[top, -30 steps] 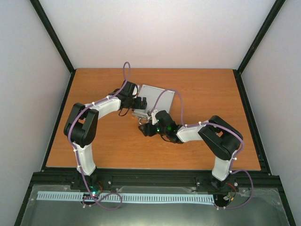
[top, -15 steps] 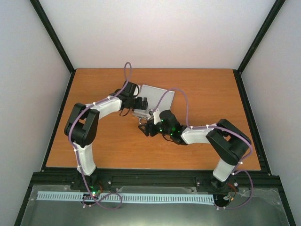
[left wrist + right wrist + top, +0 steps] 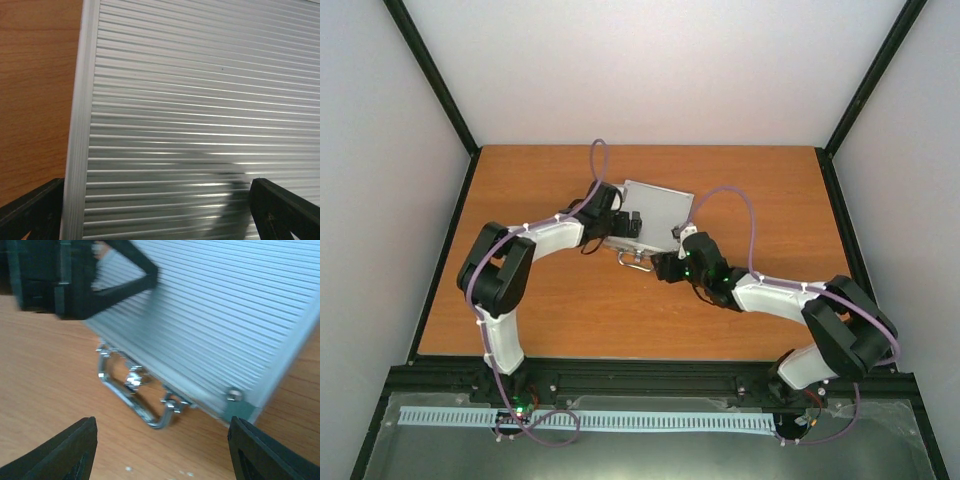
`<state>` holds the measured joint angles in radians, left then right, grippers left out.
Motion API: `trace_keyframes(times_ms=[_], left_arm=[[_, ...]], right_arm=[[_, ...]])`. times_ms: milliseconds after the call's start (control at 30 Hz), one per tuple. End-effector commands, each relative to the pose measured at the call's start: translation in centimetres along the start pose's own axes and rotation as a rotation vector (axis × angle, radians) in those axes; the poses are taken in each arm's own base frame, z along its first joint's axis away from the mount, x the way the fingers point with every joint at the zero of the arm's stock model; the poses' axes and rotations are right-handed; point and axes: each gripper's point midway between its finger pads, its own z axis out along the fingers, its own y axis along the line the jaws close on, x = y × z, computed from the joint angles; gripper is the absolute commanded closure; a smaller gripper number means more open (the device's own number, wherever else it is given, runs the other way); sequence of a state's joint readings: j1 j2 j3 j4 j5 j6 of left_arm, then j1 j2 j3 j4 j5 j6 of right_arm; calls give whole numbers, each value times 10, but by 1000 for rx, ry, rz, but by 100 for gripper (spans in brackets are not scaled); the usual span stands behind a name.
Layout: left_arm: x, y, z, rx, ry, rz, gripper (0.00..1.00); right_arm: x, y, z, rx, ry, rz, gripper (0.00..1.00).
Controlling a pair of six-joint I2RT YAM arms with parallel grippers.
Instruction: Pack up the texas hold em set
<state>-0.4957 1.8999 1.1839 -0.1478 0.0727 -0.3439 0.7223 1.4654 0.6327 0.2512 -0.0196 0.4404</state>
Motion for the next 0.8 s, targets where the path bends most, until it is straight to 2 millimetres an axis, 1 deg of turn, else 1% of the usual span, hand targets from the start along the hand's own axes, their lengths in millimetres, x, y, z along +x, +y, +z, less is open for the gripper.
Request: trace_keyframes(times_ms=[0, 167, 333, 433, 500, 633, 767], left_arm=[[123, 13, 7, -55, 359, 10, 0], [143, 8, 3, -40, 385, 5, 0], [158, 11, -2, -32, 394, -11, 0], [162, 13, -4, -32, 394, -11, 0], [164, 13, -5, -28, 394, -12, 0], [166, 13, -8, -18, 394, -11, 0], [167, 12, -12, -11, 389, -11, 0]], right_arm=[[2, -38, -8, 169, 22, 70, 27], [6, -52, -14, 240, 56, 106, 27], [21, -64, -21, 311, 105, 151, 27], [26, -76, -23, 382, 122, 152, 27], [27, -83, -21, 430, 136, 139, 27], [19, -97, -14, 536, 147, 108, 26], [3, -101, -3, 566, 127, 89, 26]])
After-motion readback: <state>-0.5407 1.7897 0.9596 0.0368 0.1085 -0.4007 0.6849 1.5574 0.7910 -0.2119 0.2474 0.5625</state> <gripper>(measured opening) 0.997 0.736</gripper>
